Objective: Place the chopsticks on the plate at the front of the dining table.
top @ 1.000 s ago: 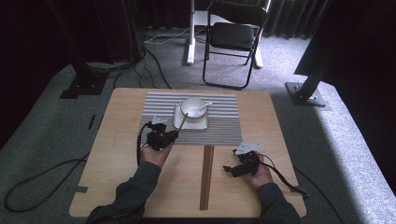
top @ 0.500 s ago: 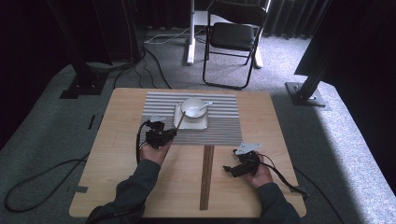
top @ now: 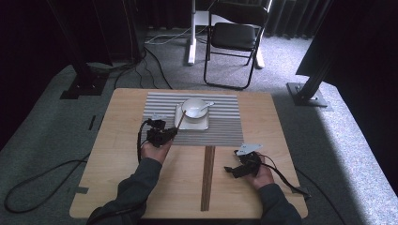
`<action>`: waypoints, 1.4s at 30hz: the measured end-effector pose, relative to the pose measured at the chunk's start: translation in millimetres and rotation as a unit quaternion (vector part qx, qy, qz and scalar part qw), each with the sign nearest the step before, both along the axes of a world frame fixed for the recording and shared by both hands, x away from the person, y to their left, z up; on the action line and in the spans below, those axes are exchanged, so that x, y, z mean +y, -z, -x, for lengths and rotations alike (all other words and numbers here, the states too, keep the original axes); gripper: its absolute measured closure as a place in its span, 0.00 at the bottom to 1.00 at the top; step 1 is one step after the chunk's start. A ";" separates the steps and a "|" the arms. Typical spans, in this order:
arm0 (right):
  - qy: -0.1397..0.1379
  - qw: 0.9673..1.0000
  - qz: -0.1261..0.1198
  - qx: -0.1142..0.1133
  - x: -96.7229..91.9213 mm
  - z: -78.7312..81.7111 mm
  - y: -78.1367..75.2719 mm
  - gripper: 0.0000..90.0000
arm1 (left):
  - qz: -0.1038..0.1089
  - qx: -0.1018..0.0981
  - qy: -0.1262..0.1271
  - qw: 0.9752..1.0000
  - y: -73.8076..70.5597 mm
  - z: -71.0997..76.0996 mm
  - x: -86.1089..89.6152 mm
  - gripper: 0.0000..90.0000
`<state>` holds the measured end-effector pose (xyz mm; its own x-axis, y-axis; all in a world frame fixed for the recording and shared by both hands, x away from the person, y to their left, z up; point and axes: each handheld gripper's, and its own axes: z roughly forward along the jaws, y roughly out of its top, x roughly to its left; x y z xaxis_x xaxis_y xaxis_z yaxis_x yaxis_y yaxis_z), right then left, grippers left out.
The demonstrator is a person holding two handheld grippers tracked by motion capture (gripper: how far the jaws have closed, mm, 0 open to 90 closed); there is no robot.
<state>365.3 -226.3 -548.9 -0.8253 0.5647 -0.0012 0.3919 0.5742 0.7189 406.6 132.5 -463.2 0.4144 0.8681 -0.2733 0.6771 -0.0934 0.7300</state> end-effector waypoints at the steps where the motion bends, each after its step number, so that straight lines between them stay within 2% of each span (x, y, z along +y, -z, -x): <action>1: 0.000 1.000 0.000 0.000 0.0 0.0 0.0 0.13 | 0.001 0.000 -0.001 1.000 -0.2 -0.3 -0.1 0.94; 18: 0.000 1.000 0.000 0.000 0.0 0.0 0.0 0.13 | -0.002 0.004 -0.007 1.000 0.9 -8.5 1.2 0.94; 42: 0.000 1.000 0.000 0.000 0.0 0.0 0.0 0.13 | 0.006 0.014 -0.027 1.000 5.7 -17.8 7.6 0.94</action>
